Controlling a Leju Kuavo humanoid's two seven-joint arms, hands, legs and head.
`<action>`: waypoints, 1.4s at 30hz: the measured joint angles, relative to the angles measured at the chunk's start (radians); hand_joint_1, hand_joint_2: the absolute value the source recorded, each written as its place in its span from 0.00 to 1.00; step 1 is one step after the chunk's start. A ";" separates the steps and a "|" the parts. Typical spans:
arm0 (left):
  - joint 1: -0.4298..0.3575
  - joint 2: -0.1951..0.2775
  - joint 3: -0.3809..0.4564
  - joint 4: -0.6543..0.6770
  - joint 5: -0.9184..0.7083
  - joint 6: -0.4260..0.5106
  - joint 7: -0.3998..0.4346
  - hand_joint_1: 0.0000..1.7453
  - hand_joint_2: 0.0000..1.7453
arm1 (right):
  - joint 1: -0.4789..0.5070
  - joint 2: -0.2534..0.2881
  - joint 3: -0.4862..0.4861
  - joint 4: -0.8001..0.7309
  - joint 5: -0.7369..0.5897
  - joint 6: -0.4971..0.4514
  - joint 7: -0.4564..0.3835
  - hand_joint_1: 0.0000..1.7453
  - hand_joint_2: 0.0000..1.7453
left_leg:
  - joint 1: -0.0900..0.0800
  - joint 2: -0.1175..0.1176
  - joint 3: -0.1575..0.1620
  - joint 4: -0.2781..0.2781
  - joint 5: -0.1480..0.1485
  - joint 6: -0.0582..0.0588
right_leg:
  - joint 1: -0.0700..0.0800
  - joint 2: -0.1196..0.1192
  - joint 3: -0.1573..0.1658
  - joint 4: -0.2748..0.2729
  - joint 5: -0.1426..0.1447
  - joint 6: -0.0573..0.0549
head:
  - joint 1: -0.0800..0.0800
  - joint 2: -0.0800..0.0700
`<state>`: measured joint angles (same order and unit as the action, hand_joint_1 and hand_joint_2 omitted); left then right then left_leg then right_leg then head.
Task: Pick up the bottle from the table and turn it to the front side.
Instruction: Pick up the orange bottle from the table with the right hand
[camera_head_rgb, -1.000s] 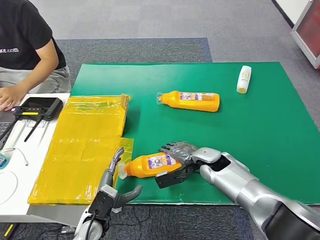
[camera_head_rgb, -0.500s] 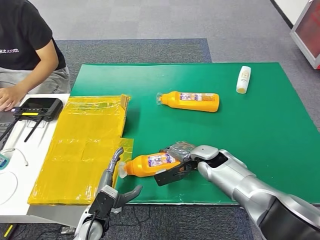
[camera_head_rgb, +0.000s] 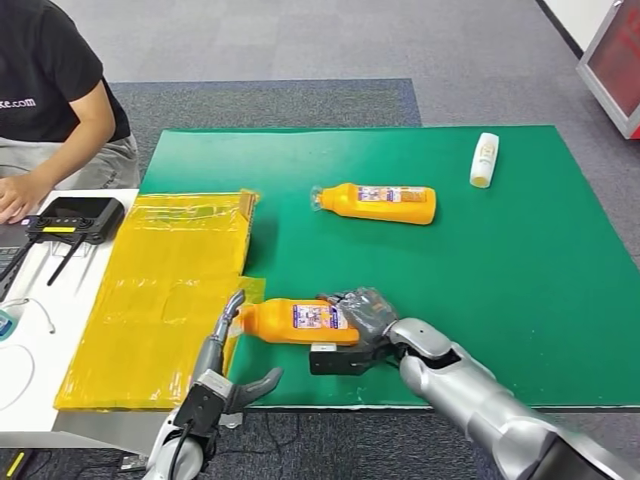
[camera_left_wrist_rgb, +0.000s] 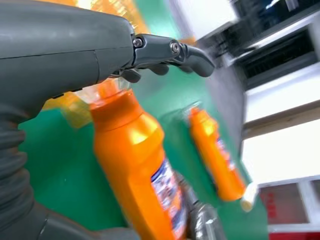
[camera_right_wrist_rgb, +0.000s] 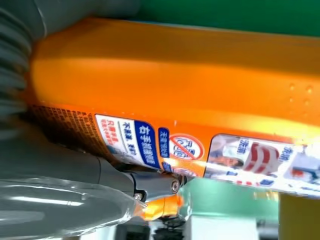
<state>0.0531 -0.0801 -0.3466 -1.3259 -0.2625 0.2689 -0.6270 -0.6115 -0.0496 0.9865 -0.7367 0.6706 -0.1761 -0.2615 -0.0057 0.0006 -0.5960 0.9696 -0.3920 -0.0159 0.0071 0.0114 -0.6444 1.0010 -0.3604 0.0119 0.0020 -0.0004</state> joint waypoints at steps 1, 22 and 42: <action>0.000 0.000 0.001 -0.010 0.000 0.001 -0.003 0.00 1.00 | 0.032 -0.001 -0.037 -0.026 -0.010 -0.021 -0.009 1.00 1.00 | 0.000 -0.001 0.000 0.000 0.000 0.000 | 0.000 -0.001 0.000 0.000 0.000 0.000 | 0.000 0.000; 0.038 0.029 -0.092 -0.122 -0.150 0.086 -0.046 0.00 1.00 | 0.301 0.072 -0.445 -0.278 -0.122 -0.097 -0.147 1.00 1.00 | 0.000 -0.002 -0.008 0.000 0.000 -0.002 | -0.001 -0.003 -0.006 0.000 -0.004 0.003 | 0.000 0.000; 0.018 -0.015 0.027 -0.146 0.363 -0.284 -0.043 0.00 1.00 | 0.431 0.104 -0.447 -0.471 -0.211 -0.027 -0.258 1.00 1.00 | 0.000 -0.002 -0.010 0.000 -0.002 -0.002 | -0.001 -0.003 -0.008 0.000 -0.006 0.002 | 0.000 0.000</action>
<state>0.0715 -0.0947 -0.3195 -1.4717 0.1004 -0.0153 -0.6700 -0.1807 0.0542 0.5399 -1.2076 0.4598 -0.2028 -0.5195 -0.0061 -0.0013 -0.6058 0.9696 -0.3938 -0.0178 0.0065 0.0086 -0.6526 1.0006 -0.3664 0.0141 0.0021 -0.0004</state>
